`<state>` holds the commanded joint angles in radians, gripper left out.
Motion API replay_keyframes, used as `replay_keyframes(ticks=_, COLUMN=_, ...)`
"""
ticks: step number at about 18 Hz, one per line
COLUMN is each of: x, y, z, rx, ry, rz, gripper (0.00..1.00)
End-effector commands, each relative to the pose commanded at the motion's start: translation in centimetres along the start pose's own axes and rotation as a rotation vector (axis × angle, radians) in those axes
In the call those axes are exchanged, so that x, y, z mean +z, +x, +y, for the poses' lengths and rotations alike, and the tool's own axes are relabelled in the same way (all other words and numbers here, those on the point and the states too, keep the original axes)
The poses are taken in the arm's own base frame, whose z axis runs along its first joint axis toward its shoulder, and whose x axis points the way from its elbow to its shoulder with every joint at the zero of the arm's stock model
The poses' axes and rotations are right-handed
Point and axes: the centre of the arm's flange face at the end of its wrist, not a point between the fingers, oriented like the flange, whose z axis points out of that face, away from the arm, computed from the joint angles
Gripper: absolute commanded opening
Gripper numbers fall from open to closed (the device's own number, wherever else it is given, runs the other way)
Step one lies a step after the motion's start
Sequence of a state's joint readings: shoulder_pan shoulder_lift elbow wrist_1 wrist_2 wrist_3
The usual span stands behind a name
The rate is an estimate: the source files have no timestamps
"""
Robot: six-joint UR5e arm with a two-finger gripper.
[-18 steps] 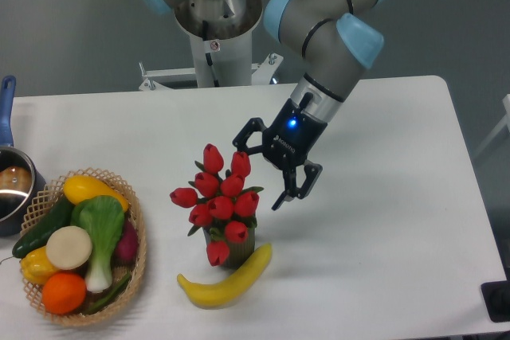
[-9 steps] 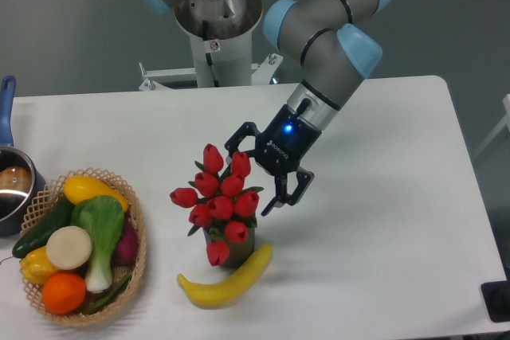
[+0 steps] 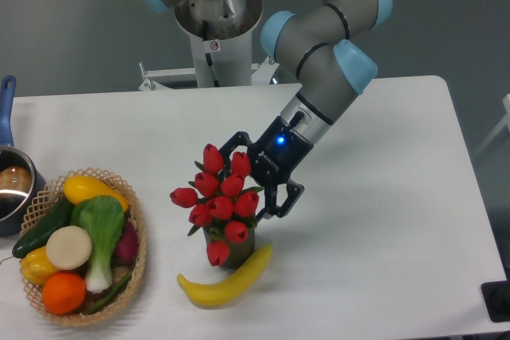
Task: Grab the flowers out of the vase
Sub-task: 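Close the gripper around the red tulip stems at the vase mouth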
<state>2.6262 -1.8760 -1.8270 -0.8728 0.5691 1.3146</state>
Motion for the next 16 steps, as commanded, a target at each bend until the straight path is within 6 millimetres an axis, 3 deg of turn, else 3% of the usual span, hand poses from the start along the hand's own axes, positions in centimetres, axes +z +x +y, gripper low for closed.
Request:
replay_keyframes(ticks=8, x=0.65, y=0.04, z=0.04, rx=0.006, ry=0.017, rz=0.013, gripper=1.00)
replay_keyframes(ticks=10, x=0.67, y=-0.06, z=0.17, rx=0.003, ry=0.021, rz=0.014, gripper=0.88)
replay_keyframes(ticks=12, x=0.55, y=-0.05, z=0.05, rx=0.003, ry=0.030, rz=0.014, gripper=0.68)
replay_keyframes(ticks=16, x=0.29, y=-0.14, z=0.03, rx=0.002, ry=0.038, rz=0.012, gripper=0.56)
